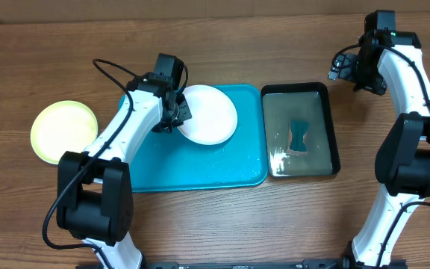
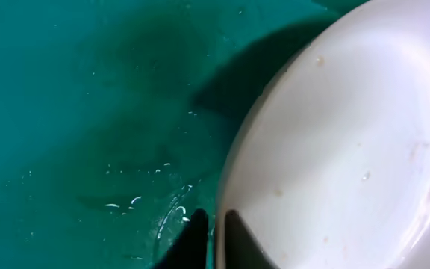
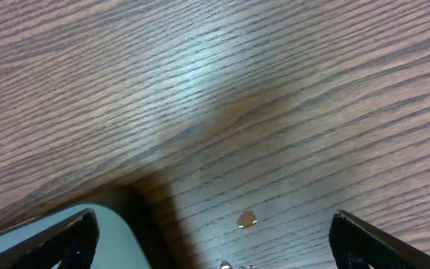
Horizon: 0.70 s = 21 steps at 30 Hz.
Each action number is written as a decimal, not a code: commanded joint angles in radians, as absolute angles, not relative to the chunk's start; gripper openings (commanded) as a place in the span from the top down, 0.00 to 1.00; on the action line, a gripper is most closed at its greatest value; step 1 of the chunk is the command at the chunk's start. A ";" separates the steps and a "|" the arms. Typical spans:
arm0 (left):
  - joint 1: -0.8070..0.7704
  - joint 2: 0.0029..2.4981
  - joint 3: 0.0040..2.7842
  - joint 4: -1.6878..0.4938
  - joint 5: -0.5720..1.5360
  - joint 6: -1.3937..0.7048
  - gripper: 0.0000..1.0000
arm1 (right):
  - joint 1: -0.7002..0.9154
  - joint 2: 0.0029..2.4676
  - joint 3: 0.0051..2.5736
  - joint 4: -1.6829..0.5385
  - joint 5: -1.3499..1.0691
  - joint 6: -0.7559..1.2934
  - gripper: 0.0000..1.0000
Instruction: Clean dirty plates on tray and stack at the side
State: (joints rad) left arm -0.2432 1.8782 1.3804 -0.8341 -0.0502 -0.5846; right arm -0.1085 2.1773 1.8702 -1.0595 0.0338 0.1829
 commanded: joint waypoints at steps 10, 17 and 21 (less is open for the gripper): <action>-0.242 1.885 1.375 -0.841 -0.059 -0.520 0.00 | -0.107 2.149 1.885 -1.055 0.044 0.187 0.00; -0.243 1.885 1.375 -0.836 -0.059 -0.520 0.00 | -0.107 2.149 1.885 -1.055 0.044 0.187 0.00; -0.243 1.885 1.375 -0.836 -0.059 -0.520 0.00 | -0.107 2.149 1.885 -1.055 0.044 0.187 0.00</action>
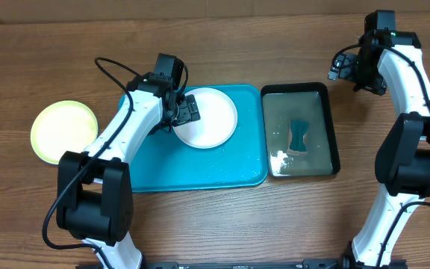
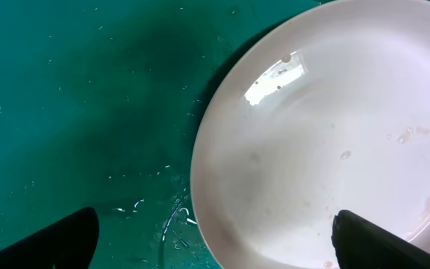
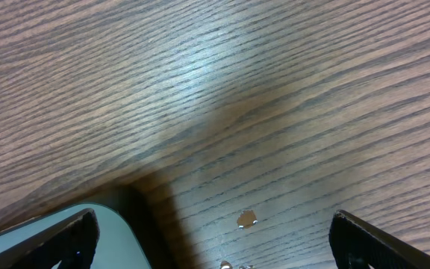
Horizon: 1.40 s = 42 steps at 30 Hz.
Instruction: Clean dirty plates on tray and stack at the side
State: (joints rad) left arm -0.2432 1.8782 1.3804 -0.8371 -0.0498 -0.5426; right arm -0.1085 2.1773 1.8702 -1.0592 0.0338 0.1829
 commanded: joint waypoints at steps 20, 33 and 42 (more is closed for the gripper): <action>-0.243 1.885 1.375 -0.836 -0.059 -0.520 0.00 | 0.038 1.942 1.885 -1.055 0.044 0.187 0.00; -0.242 1.885 1.375 -0.836 -0.059 -0.520 0.00 | 0.361 1.431 1.885 -1.056 0.044 0.187 0.00; -0.242 1.885 1.375 -0.836 -0.059 -0.520 0.00 | 0.390 1.102 1.884 -1.071 0.057 0.178 0.00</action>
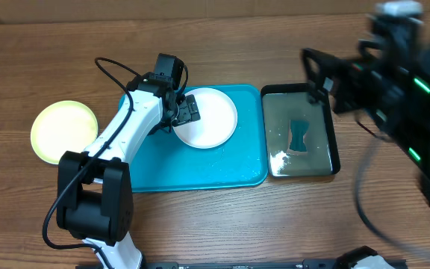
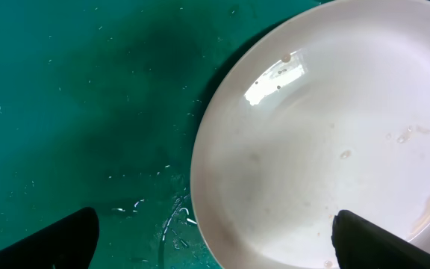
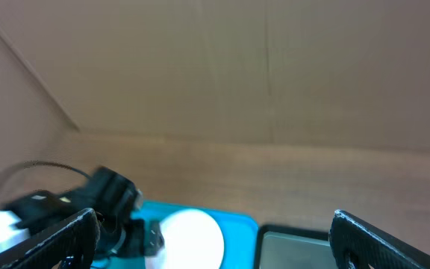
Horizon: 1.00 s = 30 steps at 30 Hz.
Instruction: Clean dirty plates on tray and stack at the side
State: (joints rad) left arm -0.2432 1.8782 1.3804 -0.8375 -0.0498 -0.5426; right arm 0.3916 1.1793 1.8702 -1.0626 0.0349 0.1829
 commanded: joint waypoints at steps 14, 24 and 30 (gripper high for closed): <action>-0.242 1.885 1.375 -0.836 -0.059 -0.520 0.00 | 0.175 0.678 1.704 -1.113 0.047 0.183 0.00; -0.242 1.885 1.375 -0.836 -0.059 -0.520 0.00 | 0.055 0.317 1.089 -0.622 -0.014 0.182 0.00; -0.242 1.885 1.375 -0.836 -0.059 -0.520 0.00 | 0.050 0.120 0.678 -0.109 -0.105 0.183 0.00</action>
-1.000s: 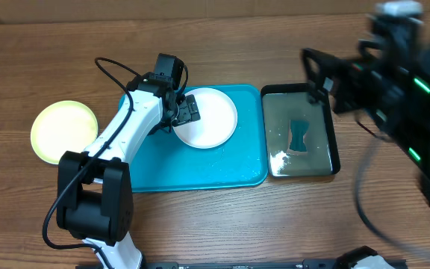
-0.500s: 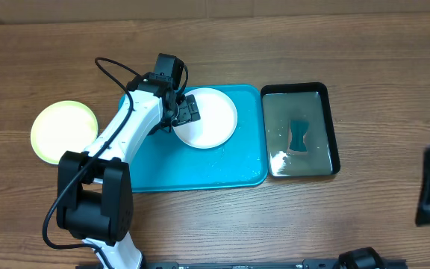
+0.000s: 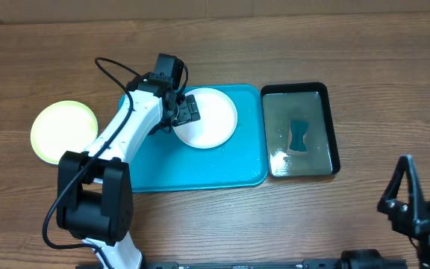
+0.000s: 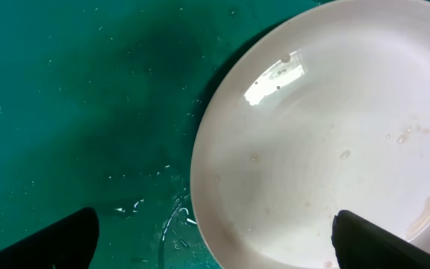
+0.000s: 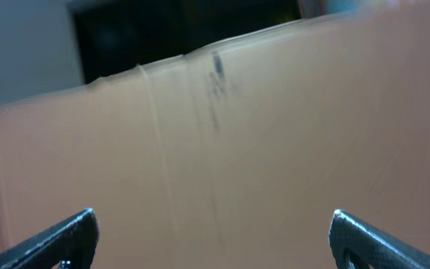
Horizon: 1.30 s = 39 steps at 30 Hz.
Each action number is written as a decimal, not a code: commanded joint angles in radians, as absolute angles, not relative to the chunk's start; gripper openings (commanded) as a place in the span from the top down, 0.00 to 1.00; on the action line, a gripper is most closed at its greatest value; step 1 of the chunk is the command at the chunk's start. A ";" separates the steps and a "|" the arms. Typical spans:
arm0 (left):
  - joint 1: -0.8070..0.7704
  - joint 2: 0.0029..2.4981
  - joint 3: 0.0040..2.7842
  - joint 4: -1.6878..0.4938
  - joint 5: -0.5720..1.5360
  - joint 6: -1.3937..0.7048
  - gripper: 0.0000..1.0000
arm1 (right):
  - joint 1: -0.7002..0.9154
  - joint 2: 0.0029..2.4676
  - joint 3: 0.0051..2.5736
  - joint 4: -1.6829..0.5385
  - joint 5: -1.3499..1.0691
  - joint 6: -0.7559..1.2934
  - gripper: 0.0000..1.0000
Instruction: Clean dirty plates on tray and stack at the side
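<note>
A white plate [image 3: 210, 117] lies flat on the teal tray [image 3: 200, 166], toward its back. In the left wrist view the plate [image 4: 327, 142] carries small specks and a brownish smear near its right rim. My left gripper [image 3: 186, 112] hangs over the plate's left edge. It [image 4: 215, 243] is open, one finger over the wet tray and the other over the plate. A yellow plate [image 3: 64, 131] sits on the table left of the tray. My right gripper [image 3: 413, 203] is at the front right corner, open [image 5: 215, 239] and facing a cardboard wall.
Right of the tray stands a black basin [image 3: 331, 123] of water with a blue sponge [image 3: 299, 135] in it. Water drops lie on the tray [image 4: 88, 112] beside the plate. A black cable loops behind the left arm [image 3: 114, 71]. Cardboard walls [image 5: 222, 127] bound the table.
The right arm, which showed large and blurred across the back right of the overhead view, now shows at the front right corner, its camera facing cardboard. The left gripper and white plate have not moved.
First my left gripper was shut on the white plate's rim over the tray, while the right gripper stood open behind the basin. Then the left gripper was open and the plate lay flat. Later the right arm was raised; now it is at the front right.
</note>
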State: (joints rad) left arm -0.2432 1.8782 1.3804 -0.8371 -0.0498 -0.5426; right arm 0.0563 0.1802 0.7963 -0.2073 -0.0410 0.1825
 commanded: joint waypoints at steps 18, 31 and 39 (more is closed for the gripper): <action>-0.242 1.885 1.375 -0.836 -0.059 -0.520 0.00 | 0.050 0.003 0.165 0.279 -0.139 0.183 0.00; -0.242 1.885 1.375 -0.836 -0.059 -0.520 0.00 | 0.050 0.003 0.008 0.192 -0.132 0.177 0.00; -0.242 1.885 1.375 -0.836 -0.059 -0.520 0.00 | 0.050 0.003 0.008 0.016 -0.134 0.030 0.00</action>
State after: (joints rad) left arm -0.2432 1.8782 1.3804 -0.8375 -0.0498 -0.5426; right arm 0.0540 0.0147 0.0181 0.0452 -0.1333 0.1139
